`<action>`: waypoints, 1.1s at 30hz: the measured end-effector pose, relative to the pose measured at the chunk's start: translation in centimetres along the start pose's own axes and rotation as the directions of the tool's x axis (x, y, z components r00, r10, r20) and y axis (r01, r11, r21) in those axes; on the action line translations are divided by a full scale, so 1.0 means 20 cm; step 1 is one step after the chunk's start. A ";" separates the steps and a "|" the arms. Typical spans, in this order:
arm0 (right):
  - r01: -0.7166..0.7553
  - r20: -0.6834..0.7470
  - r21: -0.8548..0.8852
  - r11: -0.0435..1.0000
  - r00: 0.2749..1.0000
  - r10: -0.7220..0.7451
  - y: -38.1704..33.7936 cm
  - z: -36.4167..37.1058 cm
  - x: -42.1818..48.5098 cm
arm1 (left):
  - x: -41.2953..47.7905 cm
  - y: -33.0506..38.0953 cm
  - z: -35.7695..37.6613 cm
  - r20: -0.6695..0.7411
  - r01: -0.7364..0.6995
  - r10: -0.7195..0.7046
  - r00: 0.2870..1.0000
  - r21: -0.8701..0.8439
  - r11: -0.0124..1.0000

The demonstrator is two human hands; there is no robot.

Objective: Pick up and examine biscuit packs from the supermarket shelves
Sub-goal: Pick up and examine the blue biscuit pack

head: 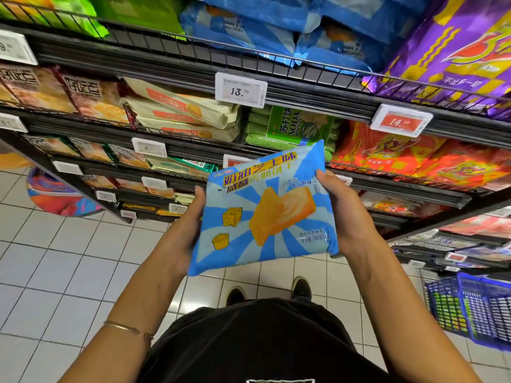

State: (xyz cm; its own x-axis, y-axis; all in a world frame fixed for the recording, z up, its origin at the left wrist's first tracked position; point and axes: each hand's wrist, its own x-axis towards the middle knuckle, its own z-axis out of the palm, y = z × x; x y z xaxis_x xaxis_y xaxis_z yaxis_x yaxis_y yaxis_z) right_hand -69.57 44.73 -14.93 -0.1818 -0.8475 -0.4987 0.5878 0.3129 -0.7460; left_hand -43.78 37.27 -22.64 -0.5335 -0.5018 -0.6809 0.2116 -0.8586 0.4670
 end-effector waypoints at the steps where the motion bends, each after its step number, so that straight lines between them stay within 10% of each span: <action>1: 0.020 -0.002 -0.009 1.000 1.000 -0.020 0.00 -0.01 0.00 | -0.02 0.00 0.04 0.045 -0.007 0.007 0.999 0.001 1.000; 25: 0.069 -0.292 -0.277 0.958 0.944 -0.152 0.13 -0.14 0.07 | -0.16 0.10 0.16 -0.088 -0.302 0.313 0.946 0.115 0.946; 33: -0.026 -0.305 -0.180 0.983 0.952 -0.030 0.16 -0.10 0.08 | -0.16 0.05 0.23 0.225 -0.370 0.373 0.900 -0.056 0.927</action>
State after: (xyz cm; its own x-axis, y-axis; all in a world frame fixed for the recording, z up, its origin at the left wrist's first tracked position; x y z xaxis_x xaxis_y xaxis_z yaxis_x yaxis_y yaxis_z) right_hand -69.60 45.19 -18.92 -0.4309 -0.6857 -0.5866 0.4413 0.4069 -0.7998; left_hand -45.62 38.42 -17.36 -0.5854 -0.7481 -0.3123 0.4393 -0.6165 0.6534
